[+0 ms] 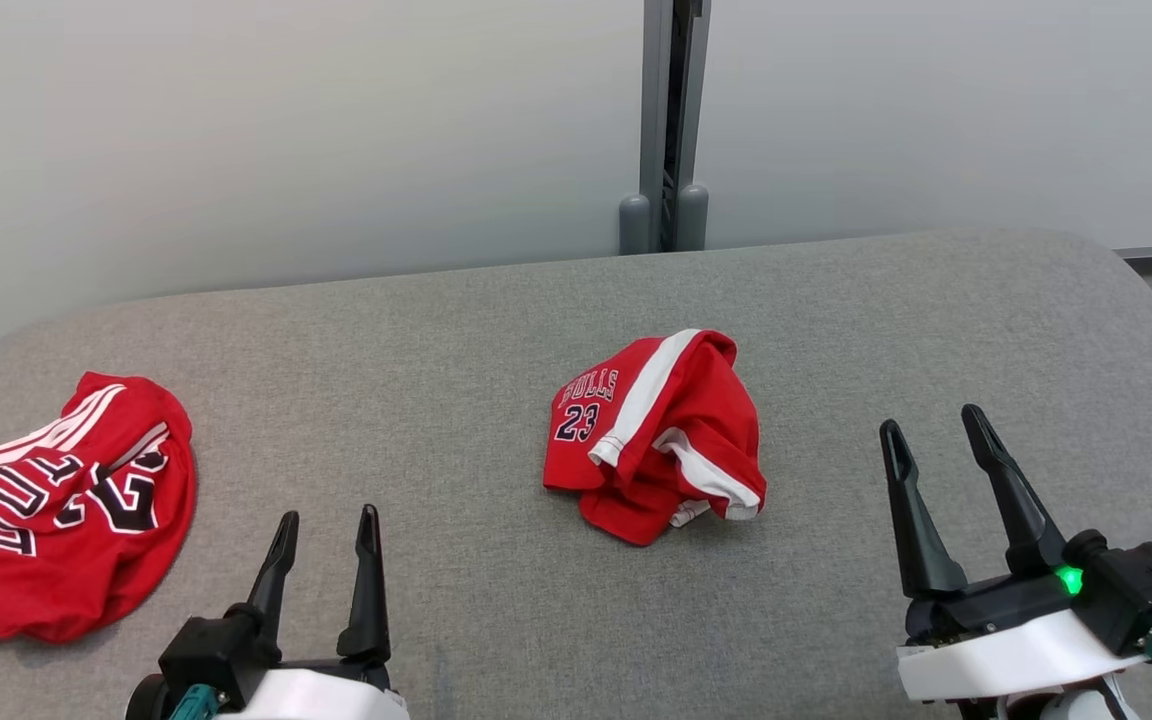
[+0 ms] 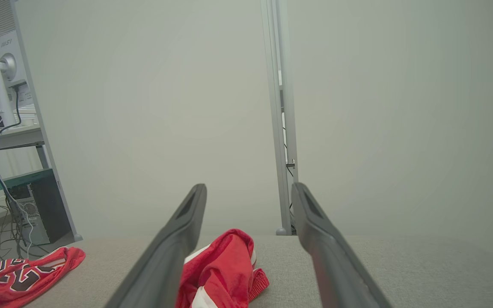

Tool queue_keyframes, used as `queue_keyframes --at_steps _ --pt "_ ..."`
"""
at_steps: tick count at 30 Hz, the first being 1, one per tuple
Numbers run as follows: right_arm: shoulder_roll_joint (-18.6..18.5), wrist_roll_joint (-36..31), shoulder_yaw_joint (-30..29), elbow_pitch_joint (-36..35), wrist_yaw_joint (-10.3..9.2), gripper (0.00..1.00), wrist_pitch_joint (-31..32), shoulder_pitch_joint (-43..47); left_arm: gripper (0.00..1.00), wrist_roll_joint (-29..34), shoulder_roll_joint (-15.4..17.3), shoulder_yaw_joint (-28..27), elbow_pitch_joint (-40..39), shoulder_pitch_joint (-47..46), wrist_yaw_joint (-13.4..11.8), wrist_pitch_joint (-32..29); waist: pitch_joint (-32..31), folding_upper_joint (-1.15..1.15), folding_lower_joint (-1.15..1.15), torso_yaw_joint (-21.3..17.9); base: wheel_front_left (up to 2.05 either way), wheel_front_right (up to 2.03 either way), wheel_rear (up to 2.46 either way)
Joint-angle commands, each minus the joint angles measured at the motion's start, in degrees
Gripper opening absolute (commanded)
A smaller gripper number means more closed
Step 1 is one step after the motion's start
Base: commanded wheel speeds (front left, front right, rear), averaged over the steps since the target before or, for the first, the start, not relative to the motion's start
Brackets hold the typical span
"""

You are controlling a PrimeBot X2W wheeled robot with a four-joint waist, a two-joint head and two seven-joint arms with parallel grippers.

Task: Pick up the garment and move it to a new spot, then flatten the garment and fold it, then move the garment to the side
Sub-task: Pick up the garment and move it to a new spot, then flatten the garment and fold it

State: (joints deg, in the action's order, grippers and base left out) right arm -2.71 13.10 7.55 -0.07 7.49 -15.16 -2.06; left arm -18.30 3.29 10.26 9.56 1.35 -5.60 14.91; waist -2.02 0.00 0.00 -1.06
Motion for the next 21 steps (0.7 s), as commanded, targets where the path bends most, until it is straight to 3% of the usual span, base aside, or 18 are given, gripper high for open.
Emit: queue_keyframes --at_steps 1,21 --pt "-0.3 -0.3 -0.4 0.0 0.01 1.0 -0.2 0.5 1.0 -0.5 0.1 -0.4 -0.8 0.5 -0.4 0.1 -0.2 0.0 0.0 0.3 0.0 0.0 0.0" --pt "-0.3 0.9 -0.5 0.8 0.01 1.0 -0.2 0.5 1.0 -1.7 -0.3 2.4 -1.8 0.0 -1.6 0.2 -0.3 0.0 0.0 0.8 0.0 0.0 0.0"
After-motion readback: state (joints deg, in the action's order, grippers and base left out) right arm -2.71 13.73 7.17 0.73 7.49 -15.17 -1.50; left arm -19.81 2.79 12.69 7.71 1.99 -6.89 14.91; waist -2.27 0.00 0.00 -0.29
